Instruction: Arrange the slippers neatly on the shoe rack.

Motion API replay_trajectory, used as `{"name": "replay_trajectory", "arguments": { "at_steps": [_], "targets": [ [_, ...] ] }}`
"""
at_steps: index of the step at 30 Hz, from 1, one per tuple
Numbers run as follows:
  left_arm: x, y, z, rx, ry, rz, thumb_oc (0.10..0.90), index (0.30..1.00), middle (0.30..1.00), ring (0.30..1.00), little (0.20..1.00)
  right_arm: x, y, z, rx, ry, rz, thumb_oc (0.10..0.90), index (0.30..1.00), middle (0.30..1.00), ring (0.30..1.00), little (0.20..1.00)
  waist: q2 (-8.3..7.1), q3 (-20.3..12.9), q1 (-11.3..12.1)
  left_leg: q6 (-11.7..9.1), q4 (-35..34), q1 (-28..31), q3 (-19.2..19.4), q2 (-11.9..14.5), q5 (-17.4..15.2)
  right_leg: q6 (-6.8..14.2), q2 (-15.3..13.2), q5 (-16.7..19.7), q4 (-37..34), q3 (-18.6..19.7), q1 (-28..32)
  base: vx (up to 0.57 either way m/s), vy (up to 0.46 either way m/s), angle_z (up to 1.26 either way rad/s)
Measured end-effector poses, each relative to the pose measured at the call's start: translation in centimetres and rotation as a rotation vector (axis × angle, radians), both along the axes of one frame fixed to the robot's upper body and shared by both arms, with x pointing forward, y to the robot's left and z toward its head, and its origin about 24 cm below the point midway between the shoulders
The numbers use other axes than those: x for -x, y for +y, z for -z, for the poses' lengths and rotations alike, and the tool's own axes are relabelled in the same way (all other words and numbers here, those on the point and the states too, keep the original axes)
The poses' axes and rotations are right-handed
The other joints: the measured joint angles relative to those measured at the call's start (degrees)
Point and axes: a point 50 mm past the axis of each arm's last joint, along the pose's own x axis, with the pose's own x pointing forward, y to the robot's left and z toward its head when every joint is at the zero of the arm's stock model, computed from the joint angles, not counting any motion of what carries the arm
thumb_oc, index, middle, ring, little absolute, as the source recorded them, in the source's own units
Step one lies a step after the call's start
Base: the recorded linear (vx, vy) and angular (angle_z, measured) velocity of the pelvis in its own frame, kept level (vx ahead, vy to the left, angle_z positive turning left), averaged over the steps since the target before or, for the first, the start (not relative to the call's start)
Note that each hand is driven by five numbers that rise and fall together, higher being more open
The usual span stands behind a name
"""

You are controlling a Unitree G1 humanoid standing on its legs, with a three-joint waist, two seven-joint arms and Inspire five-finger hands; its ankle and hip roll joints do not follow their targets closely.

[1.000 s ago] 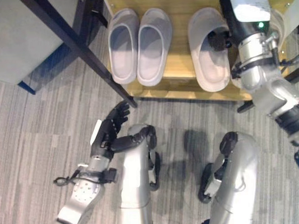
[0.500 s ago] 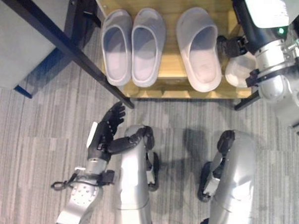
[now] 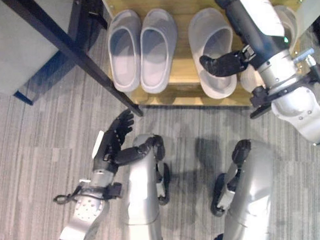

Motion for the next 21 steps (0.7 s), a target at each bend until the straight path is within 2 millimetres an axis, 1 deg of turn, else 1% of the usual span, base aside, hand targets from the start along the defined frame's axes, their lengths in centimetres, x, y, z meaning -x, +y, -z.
{"name": "replay_trajectory", "arguments": {
  "at_steps": [2,5,8,10,12,13,14,15,17,21],
  "targets": [
    [0.0,0.0,0.0,0.0,0.001,0.0,0.8,0.9,0.9,0.9,0.9,-0.1,0.7,-0.3,0.064,0.002,-0.009,0.8,0.9,0.9,0.9,0.9,-0.07,0.0,0.09,0.01,0.03,0.0,0.0,0.03,0.0,0.0,-0.01,0.0,0.02,0.0,0.0,0.0,0.0,0.0],
    [0.0,0.0,0.0,-0.002,0.001,0.002,0.8,0.9,0.9,0.9,0.9,-0.9,2.4,-0.8,0.165,0.001,-0.024,0.8,0.9,0.9,0.9,0.9,-0.07,-0.01,0.17,-0.11,0.04,0.1,-0.06,0.09,0.06,0.0,-0.03,0.0,0.08,-0.07,0.01,0.0,0.0,0.0],
    [0.0,0.0,0.0,-0.002,0.0,0.005,0.8,0.9,0.9,0.9,0.9,-1.8,3.2,-1.5,0.194,-0.009,-0.006,0.8,0.9,0.9,0.9,0.9,-0.07,-0.01,1.0,-0.26,0.04,0.26,0.02,0.17,0.13,-0.01,-0.1,0.0,0.11,-0.05,0.05,0.0,0.0,0.0],
    [0.0,0.0,0.0,-0.002,-0.004,0.005,0.8,0.9,0.9,0.9,0.9,-2.4,3.1,-1.8,0.184,-0.011,0.02,0.8,0.9,0.9,0.9,0.9,-0.07,-0.01,1.82,-0.25,0.03,0.34,0.03,0.16,0.12,-0.02,-0.23,0.0,0.1,-0.07,0.09,0.0,0.0,0.0],
    [0.1,0.0,0.0,0.003,-0.005,0.004,0.8,0.9,0.9,0.9,0.9,-3.4,3.5,-2.0,0.189,-0.007,0.049,0.8,0.9,0.9,0.9,0.9,-0.06,-0.01,2.38,-0.21,0.0,0.35,0.05,0.14,0.14,-0.02,-0.33,-0.01,0.08,-0.11,0.22,0.0,0.0,0.0],
    [0.1,0.0,0.0,0.004,-0.004,0.004,0.8,0.9,0.9,0.9,0.9,-4.3,3.9,-2.0,0.204,-0.007,0.08,0.8,0.9,0.9,0.9,0.9,-0.07,-0.01,2.48,-0.27,-0.06,0.5,-0.06,0.13,0.15,-0.02,-0.35,0.0,-0.02,-0.23,0.34,0.0,0.0,0.0],
    [0.1,-0.1,0.0,0.004,-0.006,0.011,0.8,0.9,0.9,0.9,0.9,-4.9,3.8,-2.0,0.211,-0.004,0.112,0.8,0.9,0.9,0.9,0.9,-0.06,-0.01,3.19,-0.26,-0.11,0.59,-0.04,0.1,0.14,-0.1,-0.48,-0.04,-0.01,-0.25,0.35,0.0,0.0,0.0],
    [0.2,0.0,0.2,0.007,-0.002,0.004,0.8,0.9,0.9,0.9,0.9,-5.2,3.8,-1.8,0.21,-0.003,0.13,0.8,0.9,0.9,0.9,0.9,-0.06,-0.01,3.41,-0.17,-0.16,0.58,-0.02,0.0,0.11,-0.19,-0.65,-0.08,-0.11,-0.33,0.51,0.0,0.0,0.0],
    [0.2,0.0,0.1,0.006,-0.004,0.004,0.8,0.9,0.9,0.9,0.9,-6.2,4.0,-1.3,0.203,0.009,0.168,0.8,0.9,0.9,0.9,0.9,-0.05,-0.01,3.4,-0.25,-0.48,0.92,-0.03,-0.06,0.15,-0.19,-0.79,-0.08,-0.53,-0.51,0.94,0.0,0.0,0.0],
    [0.2,0.1,0.2,0.006,-0.003,0.0,0.8,0.9,0.9,0.9,0.9,-7.2,3.9,-0.5,0.215,0.018,0.233,0.8,0.9,0.9,0.9,0.9,-0.05,-0.01,3.65,-0.19,-1.13,0.97,-0.03,-0.17,0.2,-0.18,-0.99,-0.08,-1.17,-0.81,1.11,0.0,0.0,0.0]
  ]
}}
